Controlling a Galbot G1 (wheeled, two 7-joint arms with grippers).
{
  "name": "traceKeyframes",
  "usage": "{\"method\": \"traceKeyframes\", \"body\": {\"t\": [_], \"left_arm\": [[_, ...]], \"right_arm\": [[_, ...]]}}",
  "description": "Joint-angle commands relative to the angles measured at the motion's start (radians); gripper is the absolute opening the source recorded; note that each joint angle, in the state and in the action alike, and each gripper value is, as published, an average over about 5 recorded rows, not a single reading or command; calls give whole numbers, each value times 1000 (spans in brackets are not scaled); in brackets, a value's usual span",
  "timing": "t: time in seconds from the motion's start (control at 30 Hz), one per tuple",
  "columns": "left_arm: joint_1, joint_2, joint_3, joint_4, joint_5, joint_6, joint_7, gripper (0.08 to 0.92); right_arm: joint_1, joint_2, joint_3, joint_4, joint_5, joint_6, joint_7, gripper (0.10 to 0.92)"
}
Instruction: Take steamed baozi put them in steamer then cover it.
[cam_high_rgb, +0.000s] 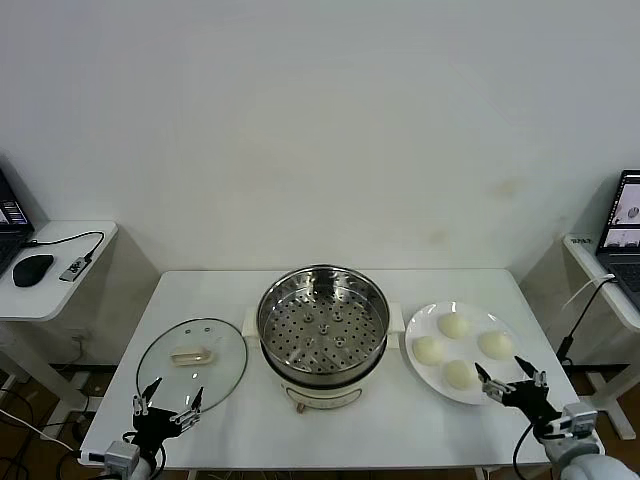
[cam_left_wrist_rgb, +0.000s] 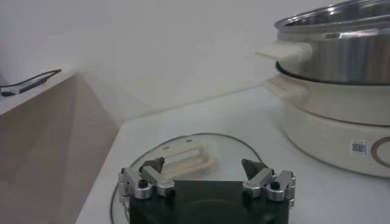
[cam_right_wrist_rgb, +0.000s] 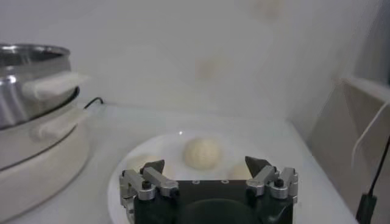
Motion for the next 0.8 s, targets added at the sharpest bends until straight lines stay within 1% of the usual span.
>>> {"method": "traceKeyframes", "body": {"t": [0.03,0.1,0.17,0.33,0.43,0.57,0.63,0.7,0.8], "left_arm": [[19,-20,-6,-11,13,-5,-7,823],[27,-28,-5,-16,20,-8,-8,823],[37,-35,-3,-22,30,-11,-9,823],[50,-47,2,-40,51,-21,-11,823],[55,-56,1,-48,55,-23,-14,823],[66,-62,0,-62,67,-24,-15,823],[72,-63,-2,-68,72,-25,-15,823],[77,-64,-5,-74,75,-26,-15,823],[86,-68,-11,-84,77,-27,-14,823]], "right_arm": [[82,-247,31,-18,-20,-48,-69,823],[113,-313,21,-42,-49,-59,-139,823],[162,-391,3,-78,-101,-71,-251,823],[317,-547,-88,-190,-277,-55,-494,823],[453,-599,-186,-254,-393,-27,-631,823],[716,-606,-354,-369,-565,49,-818,823],[878,-591,-477,-446,-649,99,-883,823],[1033,-567,-602,-524,-716,143,-939,823],[1241,-504,-781,-626,-772,187,-1018,823]]}}
